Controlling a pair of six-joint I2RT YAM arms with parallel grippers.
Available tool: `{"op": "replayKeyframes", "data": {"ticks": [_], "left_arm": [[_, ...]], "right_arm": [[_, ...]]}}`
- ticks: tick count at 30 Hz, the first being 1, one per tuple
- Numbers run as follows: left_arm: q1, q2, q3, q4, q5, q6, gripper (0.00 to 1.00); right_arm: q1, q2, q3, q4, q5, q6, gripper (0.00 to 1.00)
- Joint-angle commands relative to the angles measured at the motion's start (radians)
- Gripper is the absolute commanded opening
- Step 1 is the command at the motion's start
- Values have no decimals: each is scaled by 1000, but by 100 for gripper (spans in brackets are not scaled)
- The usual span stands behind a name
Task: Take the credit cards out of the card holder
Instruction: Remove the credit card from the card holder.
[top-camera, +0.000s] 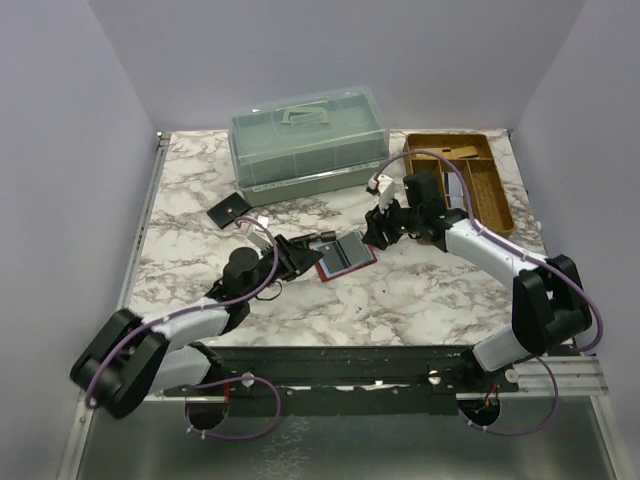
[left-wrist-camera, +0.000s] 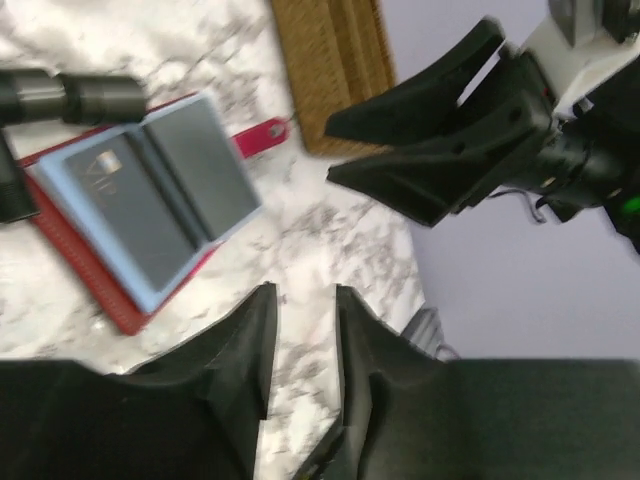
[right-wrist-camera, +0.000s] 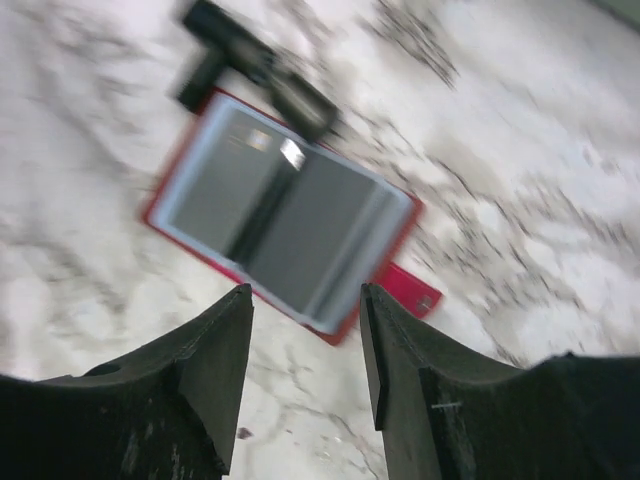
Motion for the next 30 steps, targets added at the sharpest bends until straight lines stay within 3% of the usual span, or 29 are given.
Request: {"op": "replayKeyframes", "data": {"ticks": [1,3,4,6,8,15,23,30], "left_arm": [[-14,-253,40,-398,-196,183,58],[-10,-332,25,-444,-236,180,96],[-6,-363,17,-467,-251,155,98],[5,-406,4,-498,-241,136,99],[13,-421,3,-518,-182,140,99],[11,-392,-31,-528,-95,117,86],[-21,-318,-25,-515,-103,102,84],[-30,-256,-27,-404,-90,88,75]], "right_arm": [[9,-68,21,83,-432,-26,54],[10,5,64,96,-519,29,51],[11,66,101,94,-518,71,45],[10,208,210,2,-461,95,29],[11,313,285,-37,-355,129,23],[11,415,378,-20,-142,52,35],[10,517,419,-33,-108,57,36],[11,493,352,-120,-177,34,35]]}}
